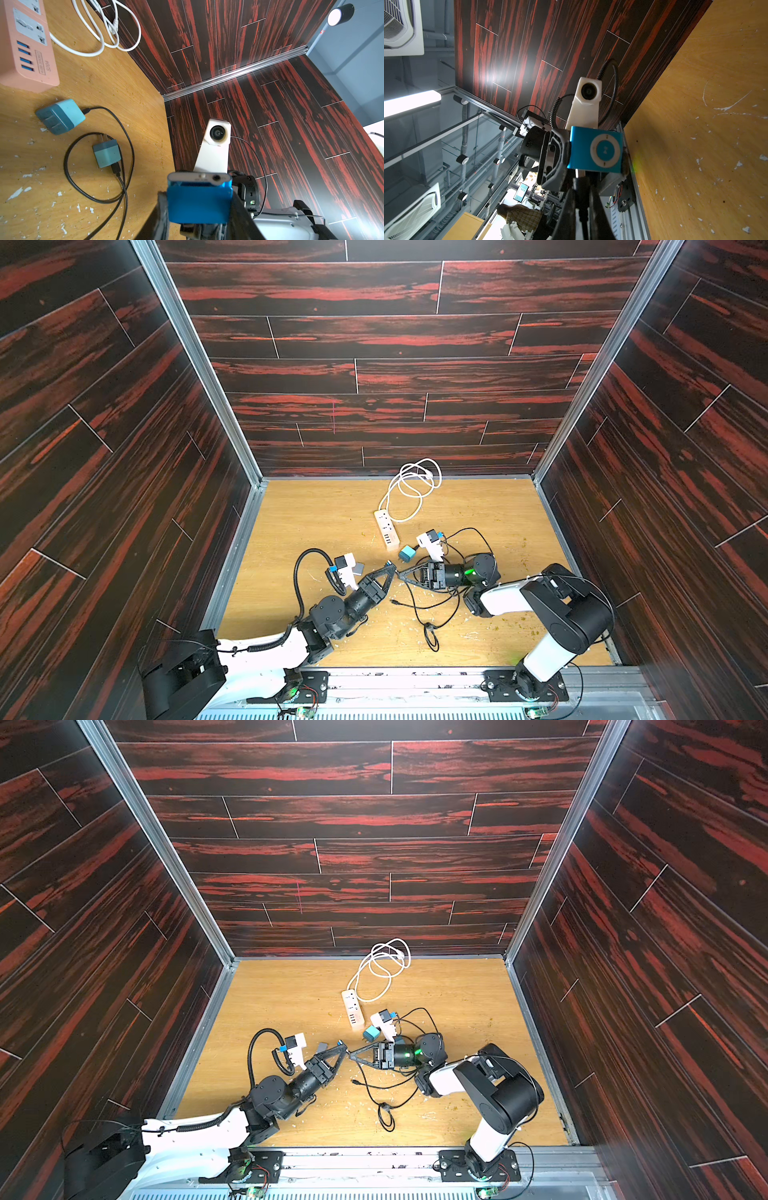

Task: Charge mp3
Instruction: Insert the charging cable into the MP3 player.

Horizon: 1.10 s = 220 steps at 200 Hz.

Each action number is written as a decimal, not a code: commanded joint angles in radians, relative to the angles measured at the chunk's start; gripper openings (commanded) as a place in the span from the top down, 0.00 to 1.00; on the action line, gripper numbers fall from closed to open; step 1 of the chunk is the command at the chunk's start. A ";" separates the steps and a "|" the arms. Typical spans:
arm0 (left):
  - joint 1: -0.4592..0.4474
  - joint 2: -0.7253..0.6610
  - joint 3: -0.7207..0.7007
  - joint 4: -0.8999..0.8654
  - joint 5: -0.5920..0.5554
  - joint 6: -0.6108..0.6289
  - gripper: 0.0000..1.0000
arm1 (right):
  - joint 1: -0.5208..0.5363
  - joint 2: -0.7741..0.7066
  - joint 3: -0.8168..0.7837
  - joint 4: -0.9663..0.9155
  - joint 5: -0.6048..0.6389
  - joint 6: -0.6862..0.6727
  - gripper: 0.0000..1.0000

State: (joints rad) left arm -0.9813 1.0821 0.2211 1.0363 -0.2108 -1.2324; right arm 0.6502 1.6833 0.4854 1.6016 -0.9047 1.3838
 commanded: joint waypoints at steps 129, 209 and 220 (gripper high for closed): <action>-0.080 -0.027 0.054 -0.114 0.157 0.131 1.00 | -0.024 -0.164 0.065 -0.253 0.017 -0.072 1.00; -0.097 -0.025 0.070 -0.149 0.207 0.140 1.00 | -0.057 -0.207 0.123 -0.461 0.001 -0.179 1.00; -0.098 -0.027 0.071 -0.153 0.212 0.138 1.00 | -0.057 -0.214 0.129 -0.502 0.004 -0.205 1.00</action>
State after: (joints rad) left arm -1.0157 1.0462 0.2726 0.9455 -0.1932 -1.1225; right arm 0.6056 1.5043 0.5533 1.2064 -1.0321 1.2602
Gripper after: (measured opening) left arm 0.422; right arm 0.106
